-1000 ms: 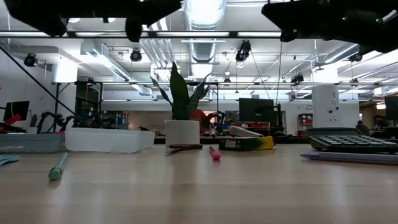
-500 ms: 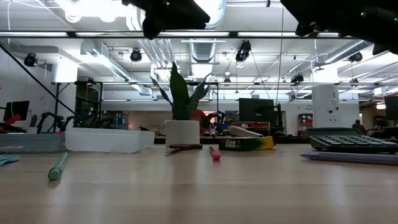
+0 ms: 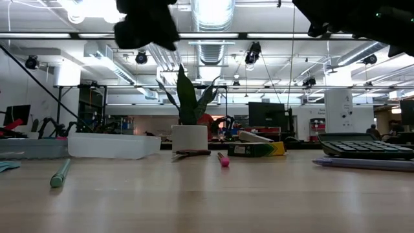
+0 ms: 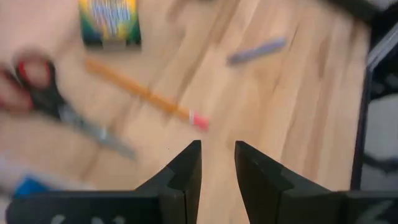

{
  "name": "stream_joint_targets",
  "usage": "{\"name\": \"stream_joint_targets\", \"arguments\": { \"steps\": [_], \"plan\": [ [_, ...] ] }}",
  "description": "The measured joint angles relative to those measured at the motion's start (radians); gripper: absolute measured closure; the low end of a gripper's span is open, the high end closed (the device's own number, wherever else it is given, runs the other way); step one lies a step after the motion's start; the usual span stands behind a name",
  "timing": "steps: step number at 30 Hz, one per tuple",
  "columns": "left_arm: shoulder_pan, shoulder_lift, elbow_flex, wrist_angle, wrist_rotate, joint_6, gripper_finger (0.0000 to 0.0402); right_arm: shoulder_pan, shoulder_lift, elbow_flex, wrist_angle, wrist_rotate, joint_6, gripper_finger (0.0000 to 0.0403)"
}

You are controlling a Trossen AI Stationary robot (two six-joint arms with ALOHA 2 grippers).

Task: Pack school essentials
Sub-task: Put the light blue sticky notes into the white and black box

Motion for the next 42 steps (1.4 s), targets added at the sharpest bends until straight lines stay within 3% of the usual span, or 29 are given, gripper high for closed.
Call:
{"name": "stream_joint_targets", "arguments": {
  "steps": [6, 13, 16, 24, 31, 35, 42],
  "plan": [
    [-0.059, 0.079, 0.072, -0.158, 0.090, -0.093, 0.0353, 0.000, 0.000, 0.000, 0.001, 0.000, 0.000, 0.0351],
    [-0.171, 0.215, 0.199, -0.473, 0.230, -0.179, 0.0397, 0.000, 0.000, 0.000, 0.001, 0.001, 0.003, 0.0351],
    [-0.241, 0.266, 0.209, -0.556, 0.222, -0.153, 0.0399, 0.000, 0.000, 0.000, 0.001, 0.001, 0.003, 0.0351],
    [-0.386, 0.337, 0.170, -0.571, 0.153, -0.104, 0.0401, 0.000, 0.000, 0.000, 0.001, 0.001, -0.001, 0.0351],
    [-0.410, 0.338, 0.111, -0.554, 0.103, -0.229, 0.0400, 0.000, 0.000, 0.000, 0.001, 0.001, -0.011, 0.0351],
    [-0.420, 0.338, 0.088, -0.508, 0.102, -0.239, 0.0371, 0.000, 0.000, 0.000, 0.000, 0.002, -0.012, 0.0351],
    [-0.432, 0.337, 0.044, -0.433, 0.104, -0.242, 0.0262, 0.000, 0.000, 0.000, -0.002, 0.002, -0.016, 0.0351]
  ]
}}
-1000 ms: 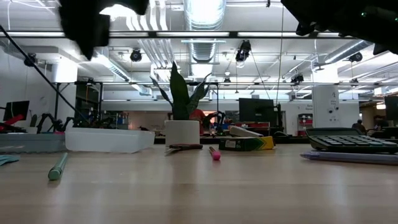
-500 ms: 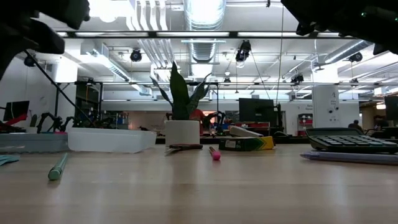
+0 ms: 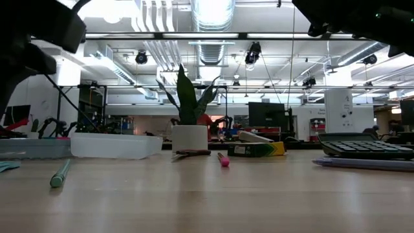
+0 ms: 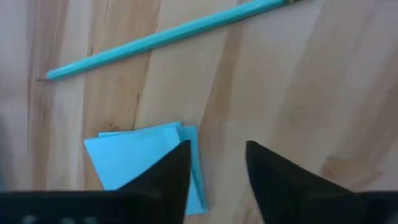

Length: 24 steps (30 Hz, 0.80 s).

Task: Pack school essentials
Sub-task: Put the light blue sticky notes into the white and black box

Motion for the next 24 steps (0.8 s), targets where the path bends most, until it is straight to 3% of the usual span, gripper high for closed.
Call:
{"name": "stream_joint_targets", "arguments": {
  "steps": [4, 9, 24],
  "plan": [
    [-0.008, 0.000, -0.030, 0.000, 0.001, -0.002, 0.0213, -0.002, 0.000, 0.000, -0.001, 0.000, 0.000, 0.0351],
    [-0.022, 0.000, -0.064, 0.000, 0.001, -0.038, 0.0183, -0.002, 0.000, 0.000, -0.005, 0.000, 0.000, 0.0351],
    [-0.044, -0.006, -0.161, 0.036, -0.015, -0.076, 0.0175, -0.002, 0.000, 0.000, -0.015, 0.006, -0.010, 0.0351]
  ]
}}
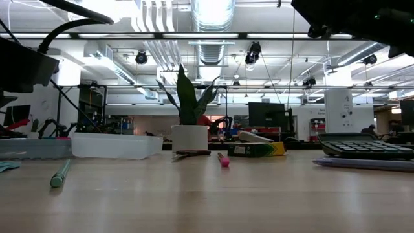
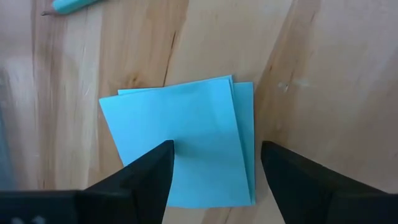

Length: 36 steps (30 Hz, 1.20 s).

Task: Pack school essentials
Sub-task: Put the light blue sticky notes into the white and black box

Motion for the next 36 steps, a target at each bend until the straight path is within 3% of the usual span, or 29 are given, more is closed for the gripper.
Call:
{"name": "stream_joint_targets", "arguments": {
  "steps": [14, 20, 31, 36],
  "plan": [
    [-0.004, 0.001, -0.087, 0.096, -0.021, -0.001, 0.0185, 0.000, 0.000, 0.000, -0.006, 0.000, -0.004, 0.0351],
    [-0.004, 0.002, -0.117, 0.133, -0.020, -0.028, 0.0243, 0.000, 0.000, 0.000, -0.006, 0.001, -0.004, 0.0351],
    [-0.009, 0.003, -0.126, 0.212, -0.055, 0.003, 0.0385, -0.002, 0.000, 0.000, -0.007, 0.002, -0.006, 0.0351],
    [-0.009, 0.003, -0.126, 0.217, -0.055, 0.007, 0.0399, -0.002, 0.000, 0.000, -0.009, 0.002, -0.006, 0.0351]
  ]
}}
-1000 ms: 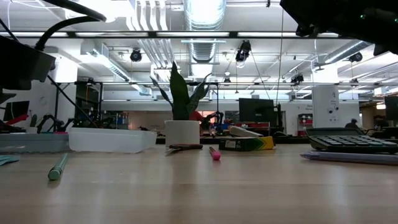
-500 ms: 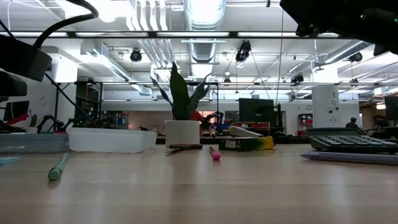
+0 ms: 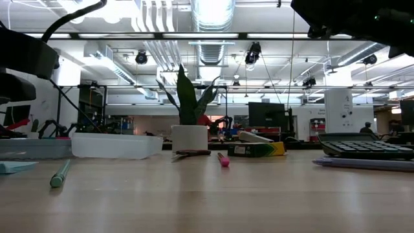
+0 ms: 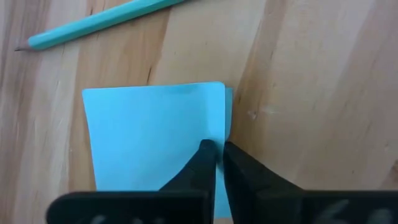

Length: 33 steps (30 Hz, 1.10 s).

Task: Pack school essentials
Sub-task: Put the light blue sticky notes into the white and black box

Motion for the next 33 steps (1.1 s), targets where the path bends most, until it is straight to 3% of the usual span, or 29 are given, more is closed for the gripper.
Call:
{"name": "stream_joint_targets", "arguments": {
  "steps": [14, 24, 30, 33],
  "plan": [
    [-0.004, -0.182, -0.004, -0.035, -0.087, -0.007, 0.0400, 0.000, 0.000, 0.000, -0.004, 0.000, -0.006, 0.0351],
    [-0.003, -0.259, -0.002, -0.052, -0.087, -0.008, 0.0400, 0.000, 0.000, 0.000, -0.004, 0.000, -0.006, 0.0351],
    [0.003, -0.292, 0.047, -0.131, -0.091, -0.008, 0.0401, 0.000, 0.000, 0.000, -0.005, 0.001, -0.006, 0.0351],
    [0.009, -0.314, 0.093, -0.192, -0.153, -0.007, 0.0401, 0.000, 0.000, 0.000, -0.006, 0.001, -0.008, 0.0351]
  ]
}}
